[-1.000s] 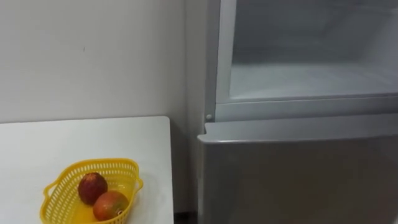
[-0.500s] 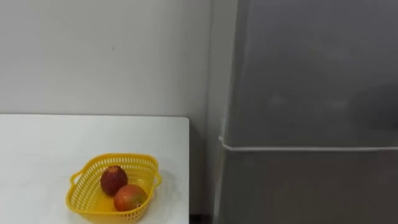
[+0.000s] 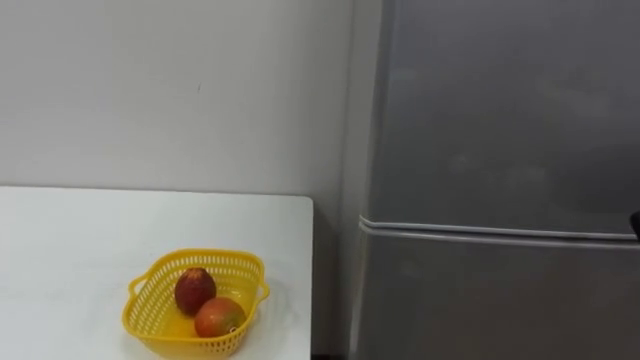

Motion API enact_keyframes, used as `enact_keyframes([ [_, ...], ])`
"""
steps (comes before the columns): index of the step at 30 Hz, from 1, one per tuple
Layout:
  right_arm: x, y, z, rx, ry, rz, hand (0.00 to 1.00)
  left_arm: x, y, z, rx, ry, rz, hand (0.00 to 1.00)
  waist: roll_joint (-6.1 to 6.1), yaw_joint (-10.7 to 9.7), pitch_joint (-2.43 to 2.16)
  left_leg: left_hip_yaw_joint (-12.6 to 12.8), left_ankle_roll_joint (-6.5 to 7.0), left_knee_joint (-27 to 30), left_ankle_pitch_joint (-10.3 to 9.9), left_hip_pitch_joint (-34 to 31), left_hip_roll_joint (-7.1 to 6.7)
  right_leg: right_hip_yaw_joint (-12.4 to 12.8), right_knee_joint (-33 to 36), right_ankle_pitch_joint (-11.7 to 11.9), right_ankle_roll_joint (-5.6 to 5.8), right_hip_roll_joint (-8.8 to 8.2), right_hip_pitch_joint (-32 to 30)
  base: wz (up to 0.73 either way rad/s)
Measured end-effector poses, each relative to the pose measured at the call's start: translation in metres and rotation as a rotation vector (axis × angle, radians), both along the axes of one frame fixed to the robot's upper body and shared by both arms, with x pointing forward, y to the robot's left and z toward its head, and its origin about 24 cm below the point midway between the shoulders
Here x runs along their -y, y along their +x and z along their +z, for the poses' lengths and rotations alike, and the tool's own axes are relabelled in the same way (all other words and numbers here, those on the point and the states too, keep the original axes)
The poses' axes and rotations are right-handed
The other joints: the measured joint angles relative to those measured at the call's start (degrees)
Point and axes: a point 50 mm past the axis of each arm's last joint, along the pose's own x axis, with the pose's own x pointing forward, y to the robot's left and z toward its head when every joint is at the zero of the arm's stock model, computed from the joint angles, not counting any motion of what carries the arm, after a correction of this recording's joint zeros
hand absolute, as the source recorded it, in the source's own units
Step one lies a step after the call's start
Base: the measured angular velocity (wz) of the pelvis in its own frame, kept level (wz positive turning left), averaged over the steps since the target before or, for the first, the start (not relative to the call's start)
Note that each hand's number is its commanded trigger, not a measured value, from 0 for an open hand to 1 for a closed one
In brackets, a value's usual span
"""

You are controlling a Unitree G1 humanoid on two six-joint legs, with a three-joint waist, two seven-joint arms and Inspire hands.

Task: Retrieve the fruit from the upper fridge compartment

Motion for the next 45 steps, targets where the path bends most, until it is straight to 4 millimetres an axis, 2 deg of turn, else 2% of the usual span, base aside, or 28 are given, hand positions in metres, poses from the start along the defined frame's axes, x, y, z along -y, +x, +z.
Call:
enact_keyframes([
  [14, 0.002, -0.002, 0.004, 0.022, 0.017, -0.005, 0.0, -0.003, 0.006, 0.0, 0.025, 0.008, -0.003, 0.0, 0.58, -0.35, -0.4, 0.0, 0.0, -0.04, 0.0, 0.04, -0.12, 0.16, -0.01, 0.03, 0.04, -0.06, 0.01, 0.0],
  [22, 0.005, -0.004, 0.01, 0.058, 0.071, 0.002, 0.0, -0.004, 0.005, 0.001, 0.028, 0.003, 0.008, 0.0, 1.09, -0.84, -0.46, 0.12, 0.01, -0.08, -0.01, 0.02, -0.13, 0.2, -0.04, 0.02, 0.08, -0.07, -0.21, 0.0],
  [24, 0.01, -0.004, 0.011, 0.047, 0.084, -0.001, 0.0, -0.005, 0.004, 0.001, 0.029, 0.006, 0.022, 0.0, 0.93, -1.55, -0.3, 0.2, 0.01, -0.09, 0.0, -0.05, -0.15, 0.15, 0.02, 0.02, 0.08, -0.07, -0.13, 0.0],
  [29, 0.026, -0.009, 0.019, 0.051, 0.128, -0.055, 0.0, -0.01, 0.007, 0.003, 0.053, 0.027, 0.049, 0.0, 0.91, -2.51, -0.36, 0.09, 0.0, -0.13, 0.01, -0.08, -0.18, 0.2, -0.02, -0.02, 0.12, -0.03, -0.19, 0.02],
  [35, 0.044, -0.02, 0.022, 0.063, 0.196, -0.157, 0.0, -0.014, 0.009, 0.004, 0.067, 0.055, 0.066, 0.0, 0.11, -4.69, -0.24, 0.15, 0.0, -0.07, 0.01, -0.16, -0.25, 0.21, -0.39, -0.06, 0.19, -0.1, -0.06, 0.0],
  [40, 0.063, -0.034, 0.011, 0.049, 0.319, -0.259, 0.0, -0.02, 0.01, 0.005, 0.073, 0.093, 0.076, 0.0, -0.2, -6.67, -0.28, 0.18, 0.01, -0.46, 0.01, -0.22, -0.27, 0.6, -1.29, -0.09, 0.23, -0.03, 0.03, -0.01],
  [43, 0.078, -0.049, -0.004, 0.007, 0.399, -0.358, 0.0, -0.021, 0.012, 0.006, 0.078, 0.105, 0.078, 0.0, -0.09, -6.76, -0.38, 0.62, 0.01, -0.49, 0.01, -0.03, -0.24, 1.58, -1.12, -0.05, 0.27, 0.15, 0.05, -0.11],
  [45, 0.086, -0.059, -0.02, -0.06, 0.442, -0.429, 0.0, -0.022, 0.013, 0.006, 0.082, 0.12, 0.076, 0.0, 0.03, -6.79, -0.39, 1.11, 0.01, -0.49, 0.01, -0.01, -0.18, 1.94, -1.04, -0.04, 0.26, 0.21, -0.1, -0.12],
])
